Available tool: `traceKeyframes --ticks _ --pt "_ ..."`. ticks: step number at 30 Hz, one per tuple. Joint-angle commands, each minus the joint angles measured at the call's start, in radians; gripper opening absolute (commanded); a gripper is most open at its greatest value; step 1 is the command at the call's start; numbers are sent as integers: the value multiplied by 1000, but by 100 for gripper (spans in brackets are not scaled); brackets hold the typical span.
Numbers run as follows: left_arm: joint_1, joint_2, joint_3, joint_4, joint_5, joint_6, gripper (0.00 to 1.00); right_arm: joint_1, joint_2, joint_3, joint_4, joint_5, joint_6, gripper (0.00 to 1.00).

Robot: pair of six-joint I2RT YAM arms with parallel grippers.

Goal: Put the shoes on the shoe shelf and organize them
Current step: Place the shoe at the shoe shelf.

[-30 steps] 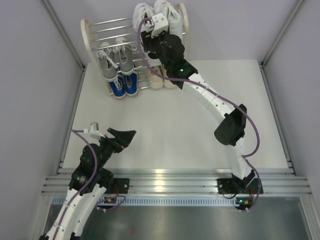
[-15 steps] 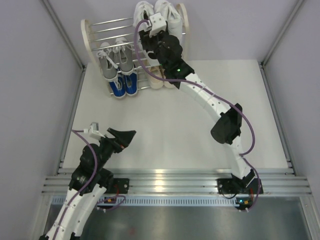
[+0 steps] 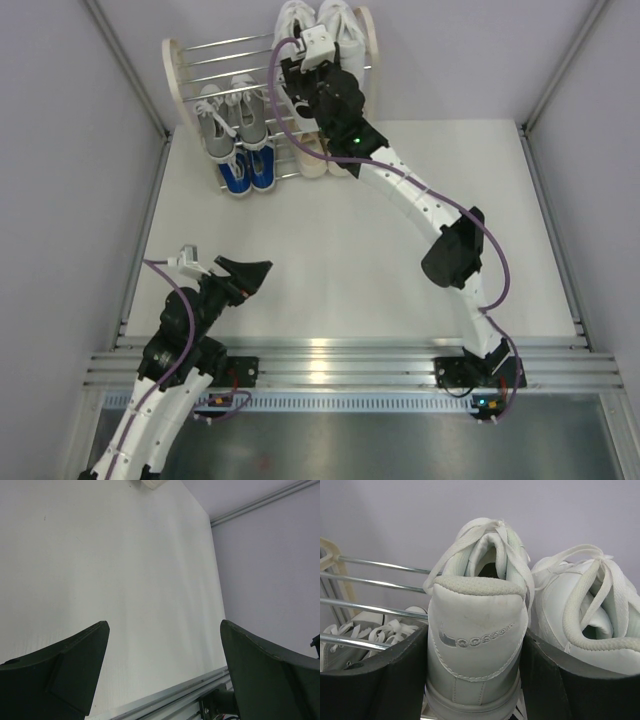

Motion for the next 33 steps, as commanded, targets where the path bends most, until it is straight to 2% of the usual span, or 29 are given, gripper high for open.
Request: traceKeyframes --ticks 1,8,10,11,12,13,15,17,20,21,25,33 --pt "-1 -12 26 4 -6 18 98 -11 -58 45 206 110 -28 0" --pt "-1 -12 31 -5 -6 21 98 -15 -54 22 207 128 -34 0" --pt "-1 -12 34 -7 -6 25 98 -21 -56 12 201 120 -32 3" --pt "-1 -12 33 -7 -6 24 98 -25 -58 -1 200 119 -32 7" --pt "-1 -12 34 -7 -6 24 98 -26 -59 -8 200 114 -32 20" --pt "0 -10 34 -8 -7 22 98 -28 -61 -22 201 111 -34 27" --pt "-1 -10 34 -8 -6 22 98 -31 -61 -30 206 107 -41 38" --pt "-1 -10 34 -11 -4 22 98 -34 -59 -41 209 102 -44 43" --pt "-1 -13 39 -18 -6 25 98 -34 -59 -47 207 96 -44 65" --pt "-1 -13 39 -18 -6 27 98 -34 -59 -47 207 94 -44 76" --pt "-1 -13 39 -18 -4 28 98 -34 -65 -47 204 77 -46 98" --pt "-1 -12 42 -19 2 22 98 -31 -94 -38 198 38 -44 99"
